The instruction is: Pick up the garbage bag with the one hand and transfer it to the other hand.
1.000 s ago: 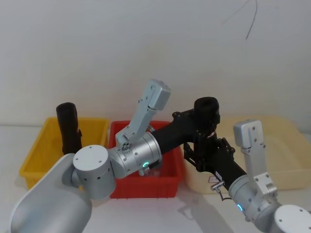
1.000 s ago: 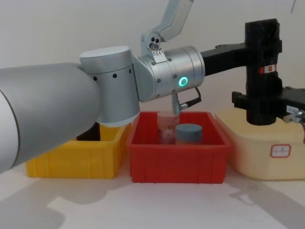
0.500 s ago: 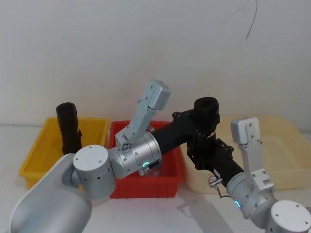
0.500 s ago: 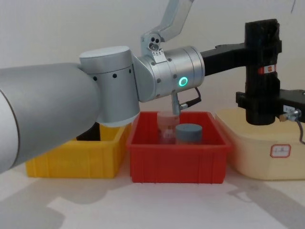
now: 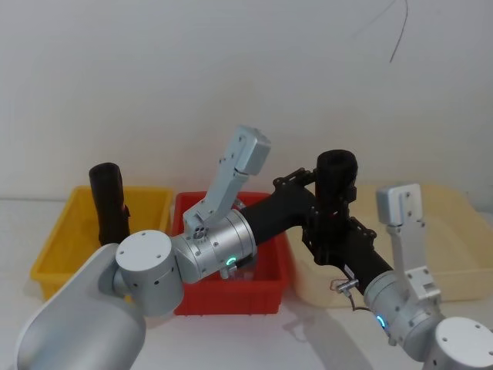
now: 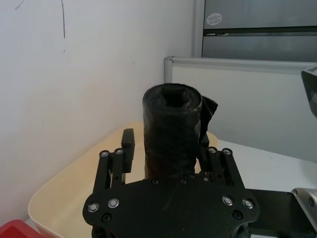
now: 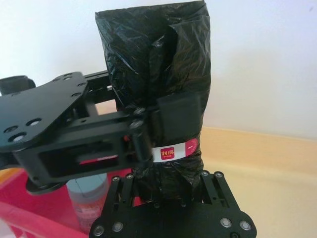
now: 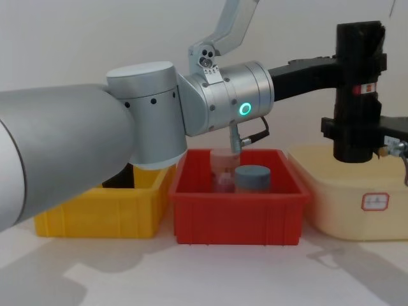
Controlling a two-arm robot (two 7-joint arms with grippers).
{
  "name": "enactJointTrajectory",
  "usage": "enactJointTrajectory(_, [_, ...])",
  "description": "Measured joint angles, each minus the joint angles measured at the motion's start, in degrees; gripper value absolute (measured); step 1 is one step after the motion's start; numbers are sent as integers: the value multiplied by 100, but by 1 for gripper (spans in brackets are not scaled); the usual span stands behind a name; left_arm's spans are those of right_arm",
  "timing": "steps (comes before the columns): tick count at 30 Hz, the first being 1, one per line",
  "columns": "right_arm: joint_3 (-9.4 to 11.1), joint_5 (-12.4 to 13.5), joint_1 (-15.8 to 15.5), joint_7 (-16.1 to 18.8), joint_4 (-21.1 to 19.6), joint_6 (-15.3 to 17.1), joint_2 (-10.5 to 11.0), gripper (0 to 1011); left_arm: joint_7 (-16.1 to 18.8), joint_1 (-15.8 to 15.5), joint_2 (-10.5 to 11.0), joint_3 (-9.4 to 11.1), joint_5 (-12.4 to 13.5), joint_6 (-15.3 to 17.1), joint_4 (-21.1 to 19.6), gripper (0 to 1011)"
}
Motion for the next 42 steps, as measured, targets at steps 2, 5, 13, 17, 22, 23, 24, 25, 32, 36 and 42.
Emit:
enactJointTrajectory(2, [38,25,-8,-2,-6,0,-12,556,0,0,0,0,0,0,0,775])
enactJointTrajectory(5, [143,83,-22,-19,-14,10,-37,556,0,0,0,0,0,0,0,867])
enactJointTrajectory(13, [515,230,2,-148,21,174,-33,556,0,0,0,0,0,0,1,1002])
enactJointTrajectory(17, [701,266,77,-214,94,307,28,556,0,0,0,0,0,0,0,1002])
enactJointTrajectory(22, [885,270,224,-286,225,503,148,556,0,0,0,0,0,0,1,1002])
enactJointTrajectory(23, [927,260,283,-309,278,577,191,556,0,0,0,0,0,0,1,1002])
enactJointTrajectory(24, [945,246,313,-326,306,633,213,556,0,0,0,0,0,0,1,1002])
enactJointTrajectory(25, [979,216,389,-347,375,735,266,556,0,0,0,0,0,0,0,1002])
enactJointTrajectory(32, [1027,31,701,-466,614,1107,461,718,0,0,1,1,0,0,1,1002])
enactJointTrajectory(36, [1003,-103,820,-524,663,1261,542,850,53,26,28,5,7,5,-49,1002])
enactJointTrajectory(42, [895,-304,953,-586,593,1364,638,991,328,141,133,4,99,45,-286,1002])
